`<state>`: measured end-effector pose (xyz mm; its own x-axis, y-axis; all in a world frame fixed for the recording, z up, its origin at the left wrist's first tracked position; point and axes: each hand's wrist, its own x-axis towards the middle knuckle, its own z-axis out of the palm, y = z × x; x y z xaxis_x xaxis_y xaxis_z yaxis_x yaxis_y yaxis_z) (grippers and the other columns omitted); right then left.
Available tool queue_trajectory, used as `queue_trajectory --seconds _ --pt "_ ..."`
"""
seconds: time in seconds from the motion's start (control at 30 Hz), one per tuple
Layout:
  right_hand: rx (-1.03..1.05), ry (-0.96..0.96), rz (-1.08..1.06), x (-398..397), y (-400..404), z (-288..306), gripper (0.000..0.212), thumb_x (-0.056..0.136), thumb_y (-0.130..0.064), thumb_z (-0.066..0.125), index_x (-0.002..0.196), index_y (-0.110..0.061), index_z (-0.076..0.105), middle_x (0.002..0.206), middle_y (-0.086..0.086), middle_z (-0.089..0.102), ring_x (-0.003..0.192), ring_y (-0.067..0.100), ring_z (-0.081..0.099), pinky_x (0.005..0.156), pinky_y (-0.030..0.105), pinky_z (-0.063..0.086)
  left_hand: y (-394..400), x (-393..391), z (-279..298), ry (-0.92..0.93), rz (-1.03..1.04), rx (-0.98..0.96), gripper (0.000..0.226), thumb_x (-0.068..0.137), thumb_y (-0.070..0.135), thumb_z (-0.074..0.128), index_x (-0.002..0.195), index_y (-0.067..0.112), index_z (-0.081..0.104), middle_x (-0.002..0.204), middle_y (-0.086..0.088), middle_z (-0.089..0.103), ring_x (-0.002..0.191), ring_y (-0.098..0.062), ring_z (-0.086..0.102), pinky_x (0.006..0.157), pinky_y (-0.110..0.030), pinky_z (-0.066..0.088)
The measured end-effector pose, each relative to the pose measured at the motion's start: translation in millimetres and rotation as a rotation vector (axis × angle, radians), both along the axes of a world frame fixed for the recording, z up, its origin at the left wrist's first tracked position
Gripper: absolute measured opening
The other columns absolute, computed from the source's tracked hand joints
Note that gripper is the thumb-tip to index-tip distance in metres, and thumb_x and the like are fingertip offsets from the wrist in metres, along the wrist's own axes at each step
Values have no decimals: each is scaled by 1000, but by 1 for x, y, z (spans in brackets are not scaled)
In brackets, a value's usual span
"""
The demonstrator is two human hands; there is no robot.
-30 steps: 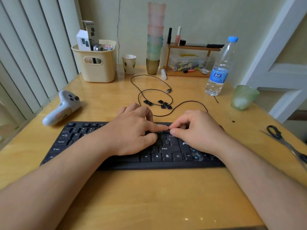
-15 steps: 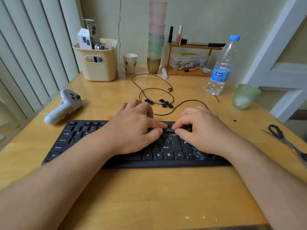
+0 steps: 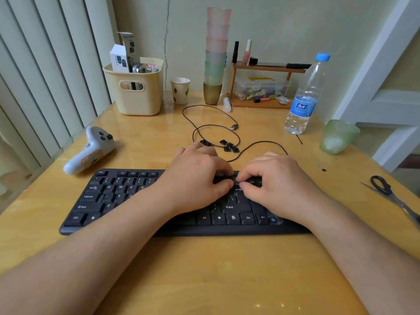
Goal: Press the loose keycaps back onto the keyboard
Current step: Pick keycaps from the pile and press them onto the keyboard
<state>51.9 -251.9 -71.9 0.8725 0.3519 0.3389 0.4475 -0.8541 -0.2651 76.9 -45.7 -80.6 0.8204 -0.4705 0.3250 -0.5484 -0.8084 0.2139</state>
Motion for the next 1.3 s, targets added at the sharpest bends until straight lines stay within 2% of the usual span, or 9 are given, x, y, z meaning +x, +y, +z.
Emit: queue_trajectory --seconds 0.13,0.27,0.43,0.6,0.73,0.83,0.9,1.13,1.3 --pt "199 177 -66 10 -6 16 8 87 -32 78 82 -39 78 79 -13 73 77 12 67 78 38 58 2 2 2 2 11 -35 37 95 58 57 128 44 67 102 15 56 110 -16 45 97 -42 42" --pt "383 429 -58 26 -16 26 11 88 -22 82 81 -30 81 81 -5 78 78 13 71 87 43 60 5 5 3 18 15 -63 35 96 54 58 129 45 67 102 16 58 112 -16 47 99 -42 42" --pt "443 525 -21 29 -18 21 9 91 -15 78 86 -21 81 84 0 79 85 18 74 94 40 58 4 6 0 37 -2 -54 34 97 52 58 129 45 68 104 13 58 113 -18 48 101 -45 43" --pt "429 458 -12 29 -19 17 10 88 -17 81 83 -26 82 81 -6 78 79 11 71 88 36 59 5 7 1 44 -1 -71 32 96 51 58 126 48 68 97 18 56 110 -16 47 100 -41 41" --pt "185 229 -6 22 -17 14 7 88 -27 79 84 -32 81 70 -25 69 72 -2 62 71 12 47 8 7 2 46 -3 -78 29 96 50 59 124 52 67 96 18 58 108 -15 47 101 -41 42" --pt "18 39 93 17 -14 4 8 86 -30 74 88 -33 81 90 -24 74 89 5 61 90 35 52 9 5 2 55 -12 -82 27 96 47 59 120 55 68 96 18 58 107 -14 46 100 -43 43" --pt "1 3 124 16 -16 -1 12 85 -35 69 88 -35 80 97 -26 73 90 7 58 89 46 52 9 5 2 62 -17 -89 27 95 45 60 118 56 69 96 19 56 107 -14 46 101 -45 43" --pt "-118 -52 122 12 -15 -3 12 91 -24 73 89 -35 79 101 -31 69 94 6 47 82 41 36 10 4 0 92 -34 -58 29 93 47 58 116 62 67 97 20 54 110 -14 44 100 -47 41" --pt "-185 -45 109 7 -13 -1 20 95 -22 64 96 -35 79 104 -28 69 101 10 48 86 44 38 10 0 5 114 -29 -5 35 89 59 46 117 65 65 99 20 55 112 -14 43 101 -45 37"
